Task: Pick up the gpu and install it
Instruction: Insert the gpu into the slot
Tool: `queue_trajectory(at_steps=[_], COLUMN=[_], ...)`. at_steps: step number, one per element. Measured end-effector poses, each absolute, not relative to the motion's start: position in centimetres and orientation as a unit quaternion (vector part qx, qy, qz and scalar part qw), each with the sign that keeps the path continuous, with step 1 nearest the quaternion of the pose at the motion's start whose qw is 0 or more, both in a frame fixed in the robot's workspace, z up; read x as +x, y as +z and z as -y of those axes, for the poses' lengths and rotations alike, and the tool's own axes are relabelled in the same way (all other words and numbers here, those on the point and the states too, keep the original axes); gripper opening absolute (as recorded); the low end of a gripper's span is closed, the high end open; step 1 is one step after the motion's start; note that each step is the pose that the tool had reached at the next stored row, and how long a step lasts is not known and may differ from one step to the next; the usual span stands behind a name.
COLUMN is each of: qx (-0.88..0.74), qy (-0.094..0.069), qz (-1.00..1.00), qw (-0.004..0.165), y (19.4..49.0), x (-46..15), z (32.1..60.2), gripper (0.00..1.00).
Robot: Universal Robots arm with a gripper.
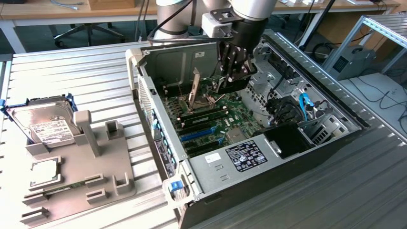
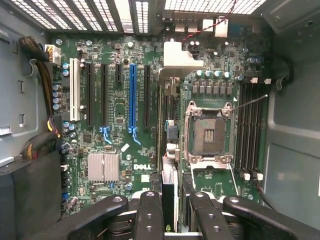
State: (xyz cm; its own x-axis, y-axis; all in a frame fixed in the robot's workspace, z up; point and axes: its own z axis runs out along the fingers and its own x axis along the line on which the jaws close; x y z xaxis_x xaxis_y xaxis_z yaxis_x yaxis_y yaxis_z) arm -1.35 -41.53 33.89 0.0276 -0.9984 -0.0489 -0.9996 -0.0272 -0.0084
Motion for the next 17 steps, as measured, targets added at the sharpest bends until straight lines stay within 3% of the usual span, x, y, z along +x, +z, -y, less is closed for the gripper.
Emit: queue_trajectory(at_steps=[17], qx=[-0.717], qy=[0.015], qz=[-0.697], qw=[0.02], y=[33.42], x=[-1.34], z=[41.57], gripper=[0.26])
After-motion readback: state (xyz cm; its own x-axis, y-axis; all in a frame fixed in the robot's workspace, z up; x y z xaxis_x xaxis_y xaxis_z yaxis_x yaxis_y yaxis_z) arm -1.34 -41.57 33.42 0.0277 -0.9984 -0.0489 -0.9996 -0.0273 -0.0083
